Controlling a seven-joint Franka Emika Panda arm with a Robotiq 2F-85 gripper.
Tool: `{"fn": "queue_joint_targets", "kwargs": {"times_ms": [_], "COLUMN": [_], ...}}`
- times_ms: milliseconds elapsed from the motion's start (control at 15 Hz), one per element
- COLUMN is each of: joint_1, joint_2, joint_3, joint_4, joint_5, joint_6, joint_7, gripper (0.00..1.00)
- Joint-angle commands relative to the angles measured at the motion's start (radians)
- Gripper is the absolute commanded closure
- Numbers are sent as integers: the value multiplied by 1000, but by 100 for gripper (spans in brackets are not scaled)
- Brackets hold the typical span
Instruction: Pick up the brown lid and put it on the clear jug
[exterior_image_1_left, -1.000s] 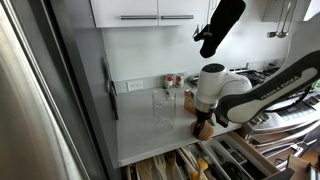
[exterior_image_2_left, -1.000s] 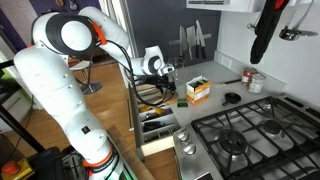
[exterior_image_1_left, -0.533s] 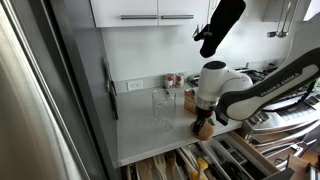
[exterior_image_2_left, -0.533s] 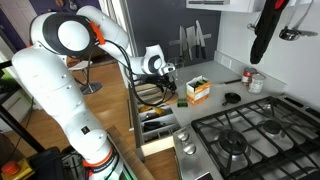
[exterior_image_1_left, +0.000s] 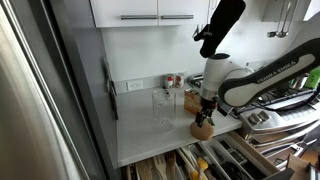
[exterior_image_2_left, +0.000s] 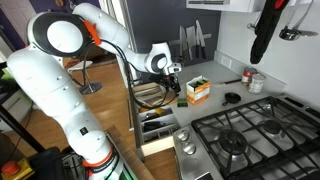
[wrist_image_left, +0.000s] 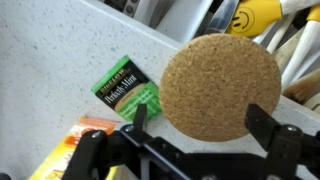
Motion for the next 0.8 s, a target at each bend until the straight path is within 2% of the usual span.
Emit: {"fn": "queue_joint_targets", "kwargs": {"times_ms": [0,267,600,733], "joint_1": [-32,-54,-54,-64], "joint_2": [-56,-84,-81,-78], "joint_3": [-45,-102,-172,-189], "joint_4": [-38,-65,-130,-151], "joint_5": [184,437,828,942], "joint_6": [-80,-108,-109,-130], "joint_7": [-59,-165,-427,-504], "gripper": [0,0,0,0]}}
